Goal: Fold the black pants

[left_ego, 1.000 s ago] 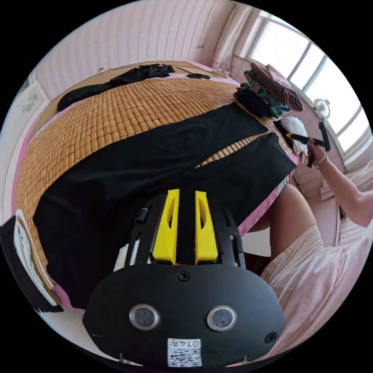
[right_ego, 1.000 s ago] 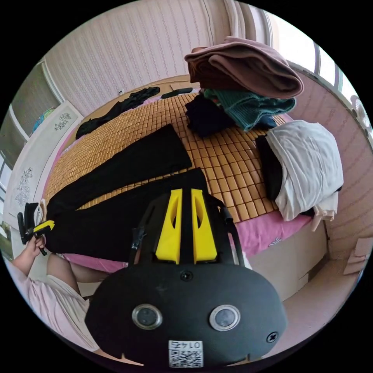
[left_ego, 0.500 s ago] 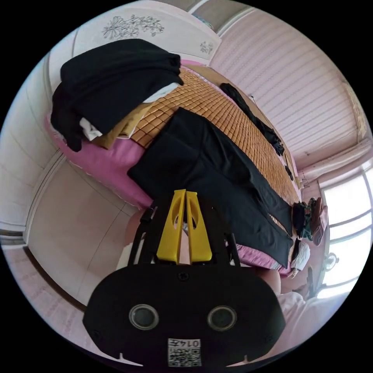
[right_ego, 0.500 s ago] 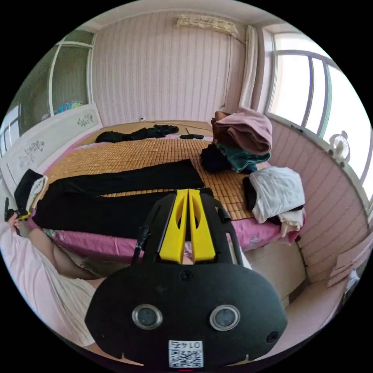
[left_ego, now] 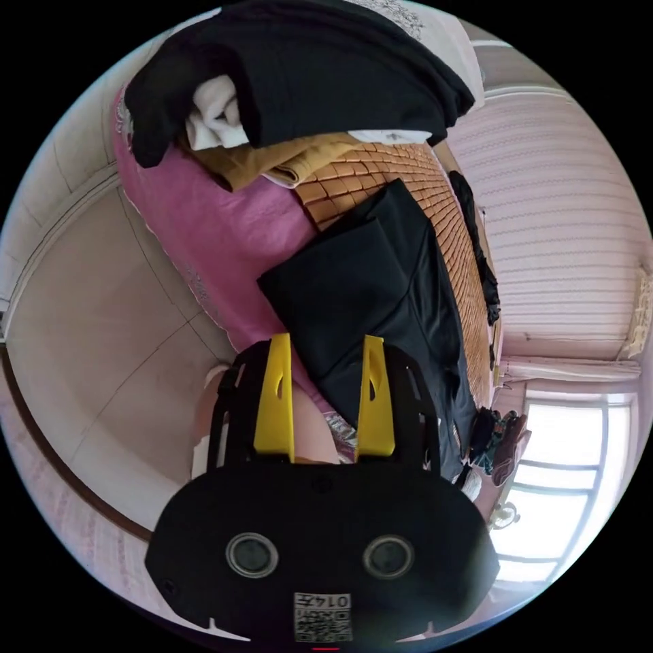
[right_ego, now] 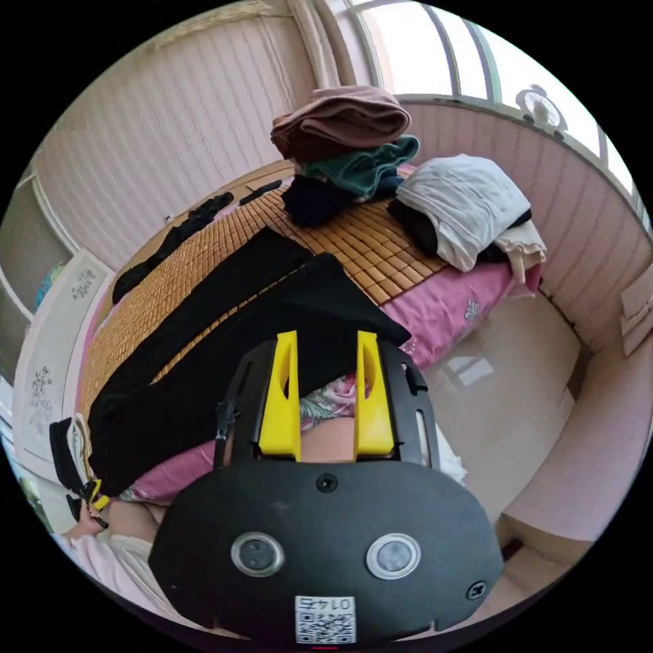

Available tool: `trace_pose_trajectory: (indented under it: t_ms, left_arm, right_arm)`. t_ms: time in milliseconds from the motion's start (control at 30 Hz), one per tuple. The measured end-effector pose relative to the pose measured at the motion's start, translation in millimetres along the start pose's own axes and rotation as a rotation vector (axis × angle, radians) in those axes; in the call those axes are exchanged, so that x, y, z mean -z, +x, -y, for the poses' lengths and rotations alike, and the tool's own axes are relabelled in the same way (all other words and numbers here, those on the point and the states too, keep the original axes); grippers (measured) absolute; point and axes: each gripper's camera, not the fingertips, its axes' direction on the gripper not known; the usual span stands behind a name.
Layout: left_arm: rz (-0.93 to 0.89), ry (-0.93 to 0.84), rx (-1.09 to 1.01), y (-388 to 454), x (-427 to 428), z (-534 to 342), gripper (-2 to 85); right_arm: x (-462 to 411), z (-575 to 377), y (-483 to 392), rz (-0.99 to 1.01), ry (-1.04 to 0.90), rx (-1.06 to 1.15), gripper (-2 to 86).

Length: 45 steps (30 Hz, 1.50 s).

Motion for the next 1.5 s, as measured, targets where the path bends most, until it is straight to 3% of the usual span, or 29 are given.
trace_pose_trajectory:
  t_ms: [167,267,400,567,833,1000,1200,1500]
  left_arm:
    - [0.106,-0.046,-0.017,-3,4,11,8.6]
    - [0.108,-0.058,-0.033,-10,14,13,1.4]
    - [0.050,-0.016,-0.052,-11,32,11,-0.7]
    - [-0.003,0.032,-0.117,-9,65,8,-1.0]
    - [-0.163,0.159,-0.256,43,130,24,-0.8]
    - [-0.160,0.218,-0.340,111,122,65,1.7]
    - [-0.065,0.352,-0.121,140,78,89,6.5]
    - [0.125,0.151,-0.138,127,14,45,10.5]
  right_arm:
    - [-47,1,58,0.075,-0.133,-0.289,12.2]
    - [-64,9,70,0.084,-0.182,-0.321,10.0]
    - [-70,17,80,0.074,-0.173,-0.337,2.3]
    - [-40,32,92,0.284,-0.063,-0.239,0.7]
    - [-14,124,30,0.375,0.023,0.110,0.7]
    - [-64,211,-45,0.344,-0.033,0.209,2.1]
    - [-132,237,-89,0.248,-0.100,0.068,9.7]
    - [-163,160,-30,-0.002,-0.112,-0.076,13.3]
